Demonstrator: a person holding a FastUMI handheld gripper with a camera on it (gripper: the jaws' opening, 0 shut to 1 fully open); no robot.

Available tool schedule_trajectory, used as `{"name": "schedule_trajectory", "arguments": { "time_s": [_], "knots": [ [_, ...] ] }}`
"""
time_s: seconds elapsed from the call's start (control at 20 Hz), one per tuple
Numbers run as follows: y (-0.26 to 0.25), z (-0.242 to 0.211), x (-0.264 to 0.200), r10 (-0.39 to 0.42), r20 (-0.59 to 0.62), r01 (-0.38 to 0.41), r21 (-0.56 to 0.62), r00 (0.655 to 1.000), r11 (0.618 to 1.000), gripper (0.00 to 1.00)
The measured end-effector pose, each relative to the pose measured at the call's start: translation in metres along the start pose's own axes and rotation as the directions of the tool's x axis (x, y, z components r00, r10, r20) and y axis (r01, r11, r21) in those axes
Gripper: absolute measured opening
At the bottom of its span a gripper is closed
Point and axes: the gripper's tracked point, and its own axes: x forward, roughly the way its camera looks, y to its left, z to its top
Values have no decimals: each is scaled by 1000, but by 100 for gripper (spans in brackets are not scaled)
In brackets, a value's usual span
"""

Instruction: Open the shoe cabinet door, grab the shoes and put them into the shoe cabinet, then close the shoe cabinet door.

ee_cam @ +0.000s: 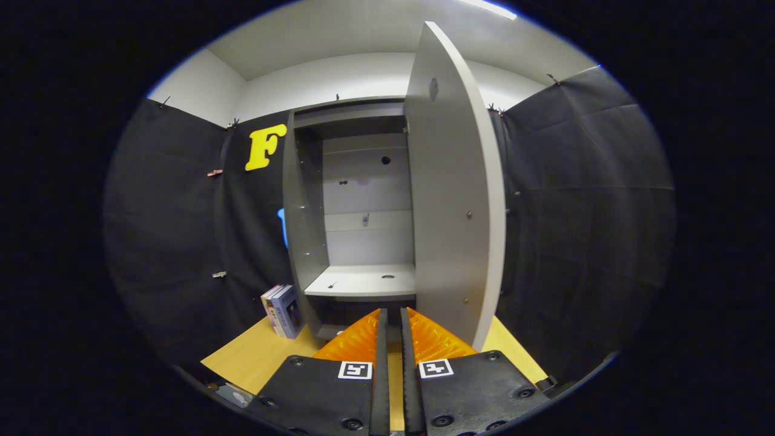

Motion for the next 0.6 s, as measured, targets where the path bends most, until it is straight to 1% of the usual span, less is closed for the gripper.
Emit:
{"name": "schedule_trajectory", "arguments": {
  "time_s": [0.1, 0.2, 0.4, 0.5, 0.6],
  "knots": [
    [24, -30, 10, 57, -63, -57, 2, 996, 998, 13],
    [35, -56, 13, 102, -122, -104, -7, 987, 995, 13],
    [65, -109, 22, 177, -233, -186, -18, 956, 982, 14],
    [77, -142, 30, 178, -305, -197, -33, 936, 980, 14],
    [88, -172, 39, 171, -369, -192, -21, 914, 981, 14]
  ]
}}
